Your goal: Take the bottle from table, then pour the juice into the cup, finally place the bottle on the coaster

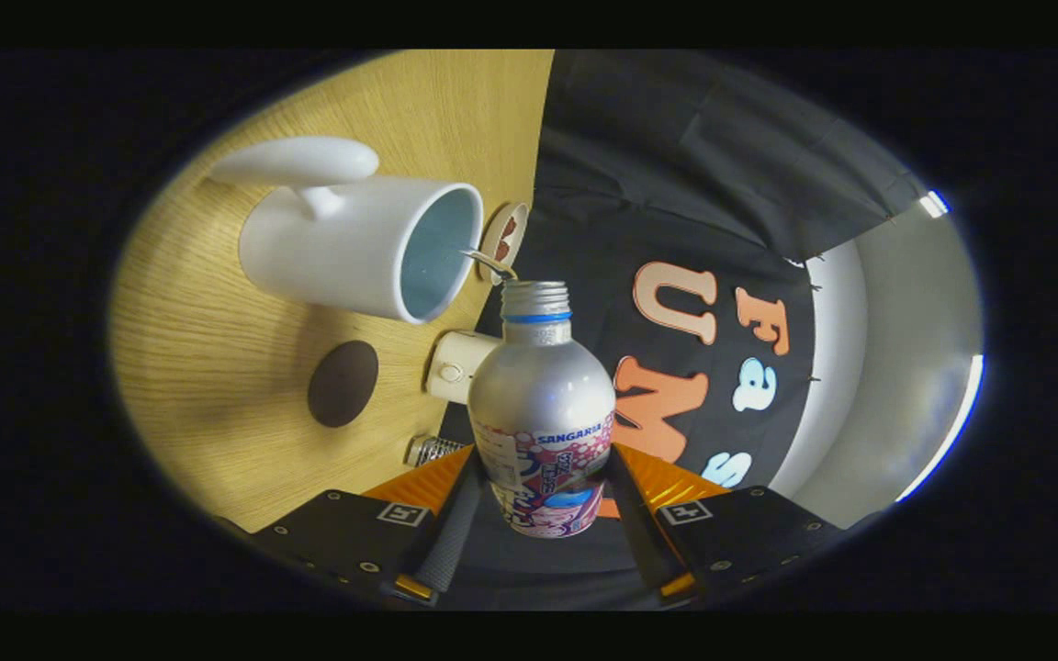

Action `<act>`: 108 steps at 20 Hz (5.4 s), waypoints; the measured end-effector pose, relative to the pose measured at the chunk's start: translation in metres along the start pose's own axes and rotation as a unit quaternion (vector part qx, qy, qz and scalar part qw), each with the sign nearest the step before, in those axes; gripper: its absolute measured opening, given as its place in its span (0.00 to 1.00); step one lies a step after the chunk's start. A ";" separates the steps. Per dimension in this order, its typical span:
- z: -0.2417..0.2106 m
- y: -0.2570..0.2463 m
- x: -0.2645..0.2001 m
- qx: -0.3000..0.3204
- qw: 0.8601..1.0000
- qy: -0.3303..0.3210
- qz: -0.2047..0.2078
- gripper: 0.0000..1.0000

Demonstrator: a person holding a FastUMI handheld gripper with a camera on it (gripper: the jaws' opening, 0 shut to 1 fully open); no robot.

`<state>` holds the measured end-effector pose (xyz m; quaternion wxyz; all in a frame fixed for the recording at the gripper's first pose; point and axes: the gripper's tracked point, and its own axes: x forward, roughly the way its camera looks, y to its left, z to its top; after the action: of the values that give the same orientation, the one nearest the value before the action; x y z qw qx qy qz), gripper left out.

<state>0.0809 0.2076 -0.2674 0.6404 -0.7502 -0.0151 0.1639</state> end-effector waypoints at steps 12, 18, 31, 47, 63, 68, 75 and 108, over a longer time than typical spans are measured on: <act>-0.006 -0.007 0.008 -0.031 0.999 -0.005 -0.006 0.76; -0.009 -0.006 0.008 -0.037 0.999 -0.006 -0.005 0.76; -0.011 -0.007 0.006 -0.065 0.998 -0.011 -0.016 0.76; -0.005 -0.015 0.008 -0.090 0.995 -0.019 -0.025 0.76; 0.006 -0.003 -0.001 -0.059 0.998 -0.022 0.010 0.76; 0.007 0.010 -0.001 0.017 0.999 -0.016 0.049 0.76; 0.014 0.023 -0.004 0.185 0.978 -0.006 0.100 0.76; 0.002 0.024 0.048 0.781 0.608 0.050 0.136 0.77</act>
<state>0.1215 0.2162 -0.3016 0.9533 0.0338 0.2530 0.1613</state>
